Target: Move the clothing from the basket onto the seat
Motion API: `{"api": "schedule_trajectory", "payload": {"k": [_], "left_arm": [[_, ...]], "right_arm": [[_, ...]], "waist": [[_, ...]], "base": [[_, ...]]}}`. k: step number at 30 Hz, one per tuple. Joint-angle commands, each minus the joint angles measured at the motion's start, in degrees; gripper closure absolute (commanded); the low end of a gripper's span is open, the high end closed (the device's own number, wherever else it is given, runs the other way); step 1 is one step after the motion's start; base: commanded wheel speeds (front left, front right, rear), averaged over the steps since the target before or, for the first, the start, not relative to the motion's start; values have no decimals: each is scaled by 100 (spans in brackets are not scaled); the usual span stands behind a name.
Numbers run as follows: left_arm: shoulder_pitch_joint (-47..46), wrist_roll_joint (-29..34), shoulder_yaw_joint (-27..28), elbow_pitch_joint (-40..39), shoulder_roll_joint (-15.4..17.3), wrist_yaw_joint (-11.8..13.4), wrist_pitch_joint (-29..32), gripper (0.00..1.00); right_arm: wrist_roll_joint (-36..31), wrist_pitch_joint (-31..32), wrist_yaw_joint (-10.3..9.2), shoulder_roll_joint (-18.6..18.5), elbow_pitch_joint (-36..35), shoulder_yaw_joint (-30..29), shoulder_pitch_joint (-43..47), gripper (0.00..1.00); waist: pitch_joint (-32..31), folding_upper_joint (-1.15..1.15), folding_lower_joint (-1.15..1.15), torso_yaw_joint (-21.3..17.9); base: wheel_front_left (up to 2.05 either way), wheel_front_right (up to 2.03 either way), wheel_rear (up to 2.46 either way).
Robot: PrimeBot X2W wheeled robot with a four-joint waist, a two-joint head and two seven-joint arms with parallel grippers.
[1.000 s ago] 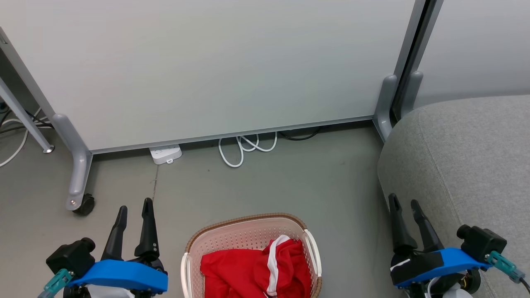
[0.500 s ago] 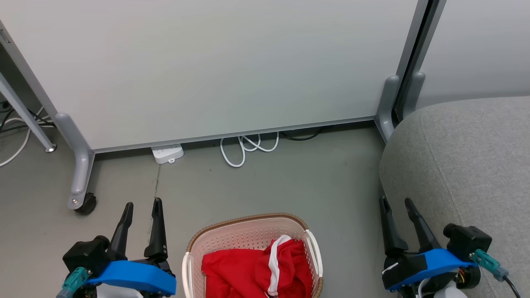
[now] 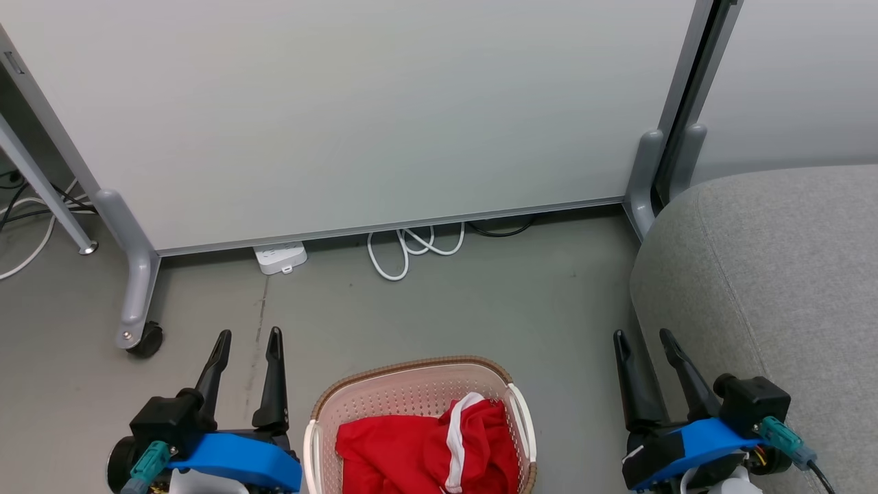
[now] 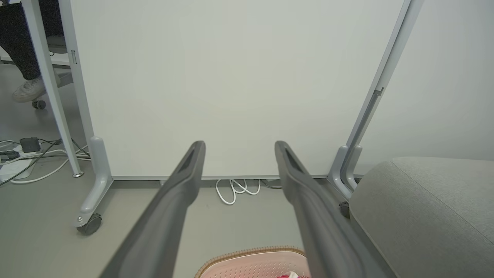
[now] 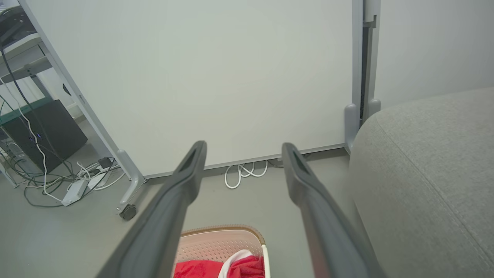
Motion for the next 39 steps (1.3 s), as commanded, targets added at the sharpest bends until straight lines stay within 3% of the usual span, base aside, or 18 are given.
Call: {"api": "schedule_trajectory", "payload": {"k": [1, 28, 39], "left_arm": [[-73, 138, -1, 0, 37, 31, -63, 0], [-97, 1191, -157, 236, 49, 55, -357, 0], [-74, 1152, -141, 282, 47, 43, -345, 0]], "right_arm": [[-158, -53, 1, -28, -2, 28, -112, 0], [-1332, -344, 0, -31, 355, 128, -147, 0], [-1320, -341, 0, -30, 430, 94, -136, 0]], "waist": [[-3, 0, 0, 3], [-39, 0, 0, 59], [-48, 0, 0, 67]], "base": [[0, 0, 0], [0, 0, 0], [0, 0, 0]]}}
